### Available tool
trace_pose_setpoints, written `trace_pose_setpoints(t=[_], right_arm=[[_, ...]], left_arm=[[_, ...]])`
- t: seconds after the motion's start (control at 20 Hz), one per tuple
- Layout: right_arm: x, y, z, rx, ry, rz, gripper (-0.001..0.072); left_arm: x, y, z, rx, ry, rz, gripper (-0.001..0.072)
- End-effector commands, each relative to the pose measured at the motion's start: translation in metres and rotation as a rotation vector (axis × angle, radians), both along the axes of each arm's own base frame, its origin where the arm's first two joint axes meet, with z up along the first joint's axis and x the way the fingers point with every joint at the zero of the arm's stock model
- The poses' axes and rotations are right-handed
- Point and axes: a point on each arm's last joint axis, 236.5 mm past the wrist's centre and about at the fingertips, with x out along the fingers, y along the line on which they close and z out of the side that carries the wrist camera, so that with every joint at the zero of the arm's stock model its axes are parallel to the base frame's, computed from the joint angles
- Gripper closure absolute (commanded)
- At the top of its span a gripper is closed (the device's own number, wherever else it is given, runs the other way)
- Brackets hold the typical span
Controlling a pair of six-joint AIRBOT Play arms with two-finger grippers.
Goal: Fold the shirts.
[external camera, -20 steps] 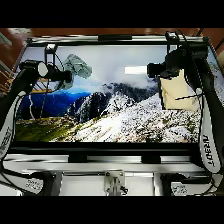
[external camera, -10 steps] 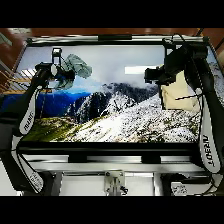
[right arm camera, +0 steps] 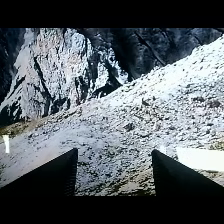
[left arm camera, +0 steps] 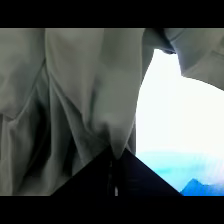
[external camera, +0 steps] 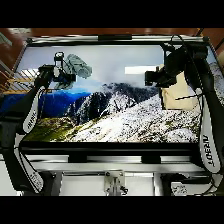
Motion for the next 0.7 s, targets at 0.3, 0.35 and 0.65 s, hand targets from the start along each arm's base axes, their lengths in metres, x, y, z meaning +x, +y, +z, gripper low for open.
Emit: trace_pose_setpoints(t=[0.3,0.35,0.65], right_arm=[[-0.025,-0.014,0.036,-0.057,0.005,0.06,0.0146],[-0.031,-0.022,0.055,-0.084,-0.028,0.054,0.0146],[-0.082,-0.061,0.174,-0.159,-0.305,-0.015,0.0146]], left_arm=[[-0.056,-0.109,0.298,0.01,-0.455,-0.288,0.067],[-0.081,-0.119,0.343,-0.01,-0.527,-0.313,0.067],[-0.243,-0.145,0.416,-0.047,-0.471,-0.485,0.067]])
